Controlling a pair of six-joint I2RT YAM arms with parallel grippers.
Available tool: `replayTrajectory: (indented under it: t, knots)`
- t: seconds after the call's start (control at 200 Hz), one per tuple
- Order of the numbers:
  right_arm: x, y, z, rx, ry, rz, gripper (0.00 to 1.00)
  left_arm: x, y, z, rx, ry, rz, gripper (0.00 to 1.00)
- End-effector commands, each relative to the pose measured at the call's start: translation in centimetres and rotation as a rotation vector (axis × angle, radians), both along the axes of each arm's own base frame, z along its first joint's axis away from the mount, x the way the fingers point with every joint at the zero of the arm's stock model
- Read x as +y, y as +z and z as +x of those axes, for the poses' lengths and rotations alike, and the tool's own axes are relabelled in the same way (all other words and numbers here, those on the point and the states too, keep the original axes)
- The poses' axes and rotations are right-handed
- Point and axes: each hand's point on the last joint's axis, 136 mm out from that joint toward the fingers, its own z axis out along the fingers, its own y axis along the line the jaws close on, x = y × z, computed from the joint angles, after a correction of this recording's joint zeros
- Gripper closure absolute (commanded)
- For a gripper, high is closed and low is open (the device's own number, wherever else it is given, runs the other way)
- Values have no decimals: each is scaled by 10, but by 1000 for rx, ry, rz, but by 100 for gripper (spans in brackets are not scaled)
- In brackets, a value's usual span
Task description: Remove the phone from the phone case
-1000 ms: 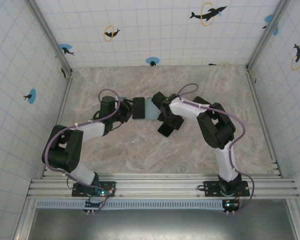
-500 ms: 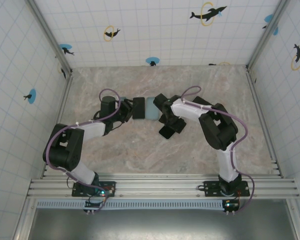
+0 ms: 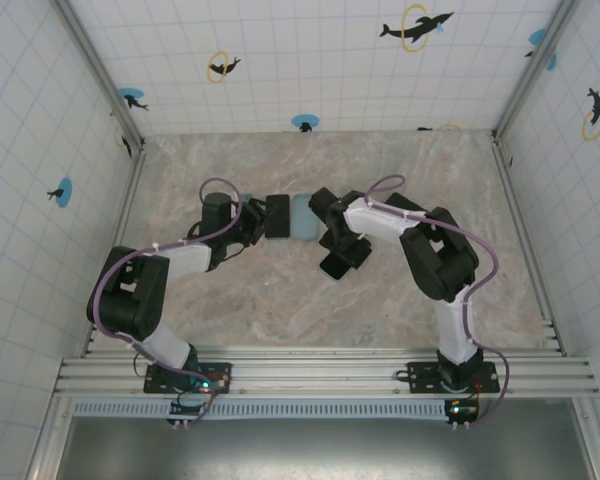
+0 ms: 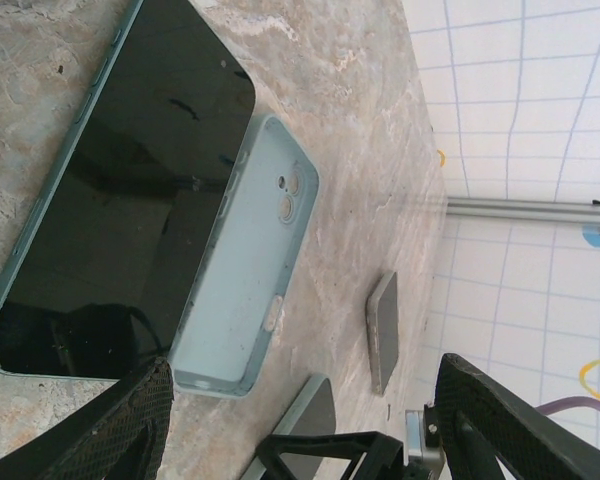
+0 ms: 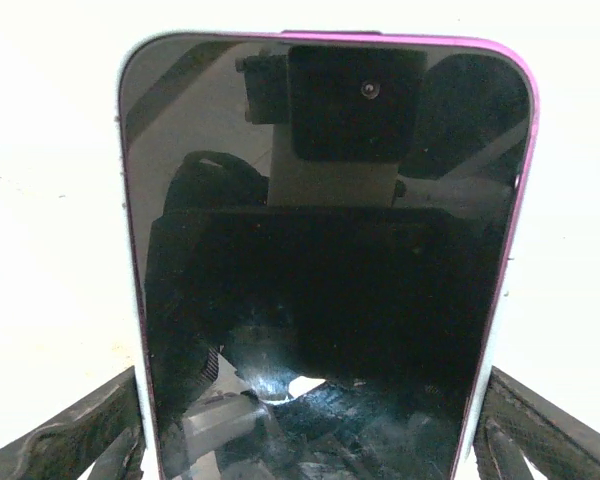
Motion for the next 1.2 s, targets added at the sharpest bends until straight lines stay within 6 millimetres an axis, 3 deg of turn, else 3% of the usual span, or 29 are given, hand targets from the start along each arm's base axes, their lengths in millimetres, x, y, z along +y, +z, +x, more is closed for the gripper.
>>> replayTrajectory:
  t: [0.0,0.285,0.42,0.716,0.921,1.106,1.126,1.196]
  knots:
    - [-16,-41,-25,119,-33,-41,23,1,1,1,-27,-15,4,29]
    - [-21,-34,-13,38,50,-34,38,-1,6,4,-36,-19,-3,29]
    - [-17,-15,2,-71,164,-18,41,-2,11,8,-48,-19,-6,29]
    - [-8,27,13,-379,451,99,51,-10,25,16,-89,-61,10,30]
    - [4,48,23,-498,599,147,54,-34,30,8,-131,-166,63,32]
    - [12,86,28,-734,699,236,59,-62,43,-1,-200,-282,84,34]
    - [13,89,27,-752,708,244,59,-75,44,-9,-209,-320,91,34]
    - [14,98,26,-801,736,265,59,-85,47,-11,-230,-354,112,34]
